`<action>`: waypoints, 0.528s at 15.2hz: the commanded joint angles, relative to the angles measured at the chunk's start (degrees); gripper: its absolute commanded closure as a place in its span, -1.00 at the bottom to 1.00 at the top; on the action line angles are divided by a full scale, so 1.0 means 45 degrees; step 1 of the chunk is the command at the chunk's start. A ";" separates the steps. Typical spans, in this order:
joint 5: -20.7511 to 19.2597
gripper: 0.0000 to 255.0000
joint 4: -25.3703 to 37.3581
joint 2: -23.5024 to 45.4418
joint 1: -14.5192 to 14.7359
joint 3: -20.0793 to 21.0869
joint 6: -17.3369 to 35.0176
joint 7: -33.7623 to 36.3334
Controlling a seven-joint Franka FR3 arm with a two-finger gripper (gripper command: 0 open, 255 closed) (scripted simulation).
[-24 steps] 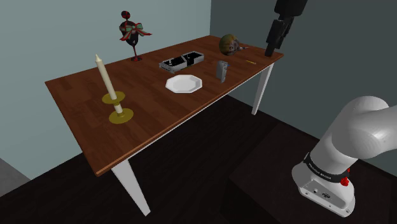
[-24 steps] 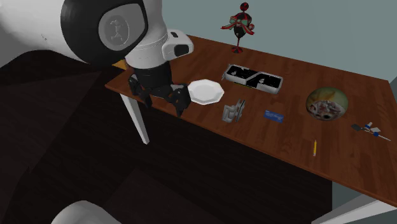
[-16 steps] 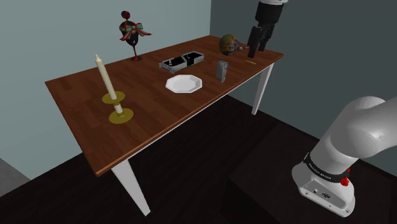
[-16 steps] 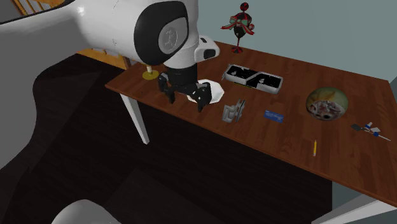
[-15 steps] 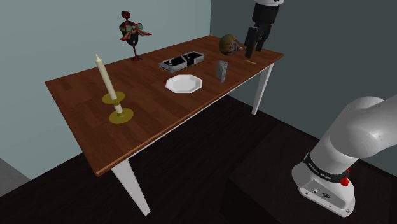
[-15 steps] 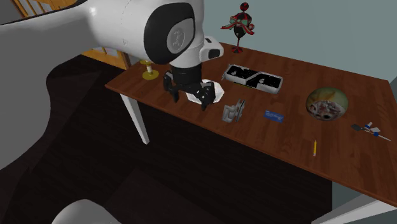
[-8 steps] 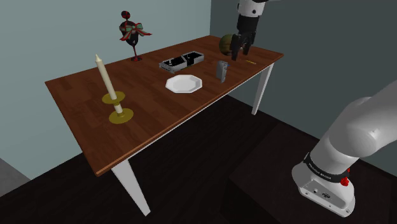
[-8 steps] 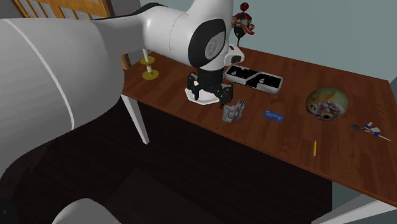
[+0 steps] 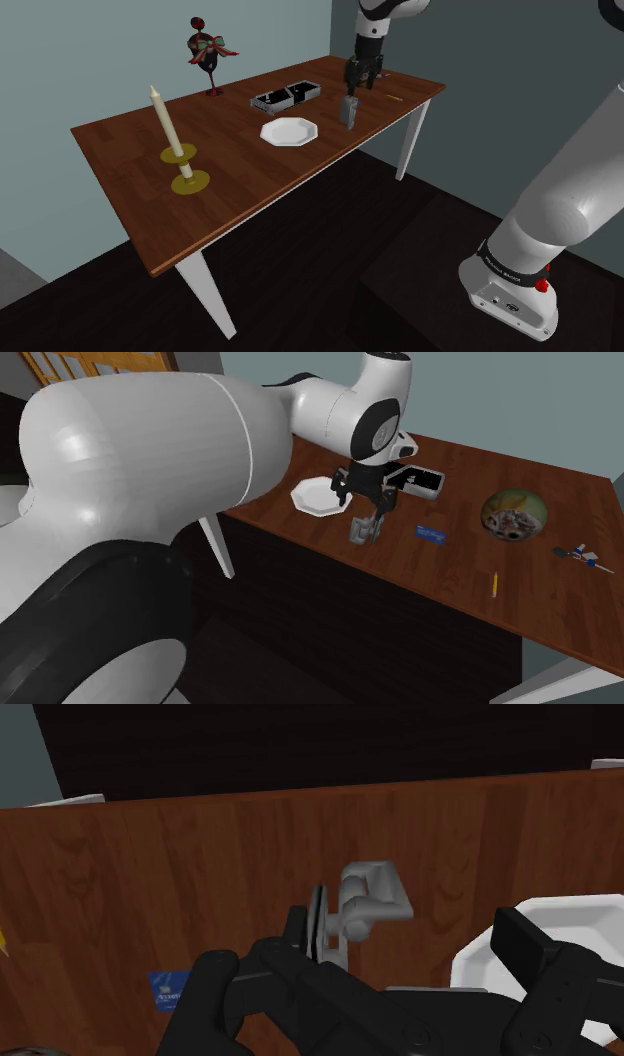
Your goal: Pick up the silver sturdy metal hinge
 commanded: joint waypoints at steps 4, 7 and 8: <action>0.0182 -1.00 0.1925 0.2357 -0.0278 -0.0271 0.0332 -0.0065; 0.0226 -1.00 0.2008 0.2785 -0.0324 -0.0302 0.0661 -0.0084; 0.0231 -1.00 0.1879 0.2818 -0.0324 -0.0301 0.0823 -0.0091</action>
